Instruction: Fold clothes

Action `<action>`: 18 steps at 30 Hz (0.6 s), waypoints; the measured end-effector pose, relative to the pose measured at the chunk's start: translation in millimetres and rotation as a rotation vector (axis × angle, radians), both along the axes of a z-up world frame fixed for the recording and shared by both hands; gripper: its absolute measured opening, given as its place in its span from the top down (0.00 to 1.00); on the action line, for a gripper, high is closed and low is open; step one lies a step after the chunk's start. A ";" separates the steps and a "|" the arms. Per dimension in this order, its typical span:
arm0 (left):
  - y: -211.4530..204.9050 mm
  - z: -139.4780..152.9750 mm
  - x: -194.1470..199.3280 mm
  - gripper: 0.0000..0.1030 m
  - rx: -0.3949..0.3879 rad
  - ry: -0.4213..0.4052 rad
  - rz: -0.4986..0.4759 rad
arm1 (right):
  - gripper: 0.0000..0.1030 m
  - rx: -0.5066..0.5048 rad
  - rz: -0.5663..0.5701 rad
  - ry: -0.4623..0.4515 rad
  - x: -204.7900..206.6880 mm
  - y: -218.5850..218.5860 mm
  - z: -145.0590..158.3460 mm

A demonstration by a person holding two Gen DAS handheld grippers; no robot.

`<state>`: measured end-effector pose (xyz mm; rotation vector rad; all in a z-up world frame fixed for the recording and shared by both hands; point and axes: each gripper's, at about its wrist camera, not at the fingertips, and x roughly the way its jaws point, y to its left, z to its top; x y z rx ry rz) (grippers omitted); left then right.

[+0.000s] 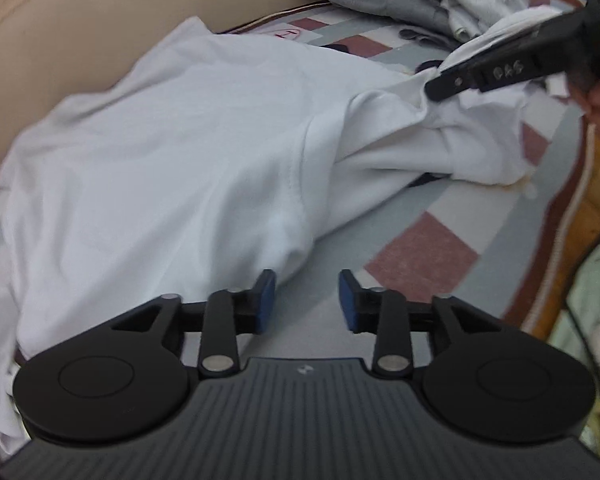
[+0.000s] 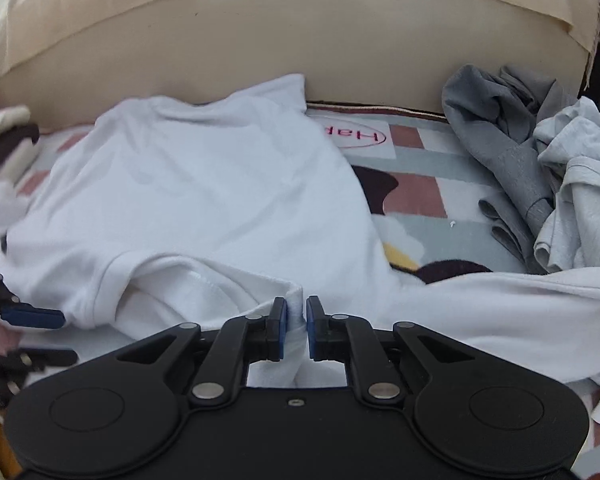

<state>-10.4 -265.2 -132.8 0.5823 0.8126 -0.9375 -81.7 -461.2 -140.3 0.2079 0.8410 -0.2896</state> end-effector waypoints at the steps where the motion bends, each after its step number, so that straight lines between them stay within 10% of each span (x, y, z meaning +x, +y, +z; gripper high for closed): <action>1: -2.3 -0.1 1.2 0.58 0.001 -0.016 0.012 | 0.80 0.023 -0.015 -0.004 -0.2 -2.7 -1.2; 4: -8.3 -1.5 9.7 0.54 -0.022 -0.025 0.035 | 0.63 0.118 -0.067 -0.007 -2.2 -13.1 -7.3; 12: -18.1 -15.3 23.6 0.54 -0.003 -0.043 0.045 | 0.59 0.296 -0.080 -0.047 -3.0 -19.4 -26.7; 14: -18.1 -15.9 21.7 0.87 0.032 -0.110 0.046 | 0.59 0.254 -0.045 -0.036 -0.6 -10.8 -26.2; 18: -13.8 -7.8 12.5 0.92 0.046 -0.213 0.013 | 0.61 0.194 0.010 -0.026 3.3 1.3 -22.3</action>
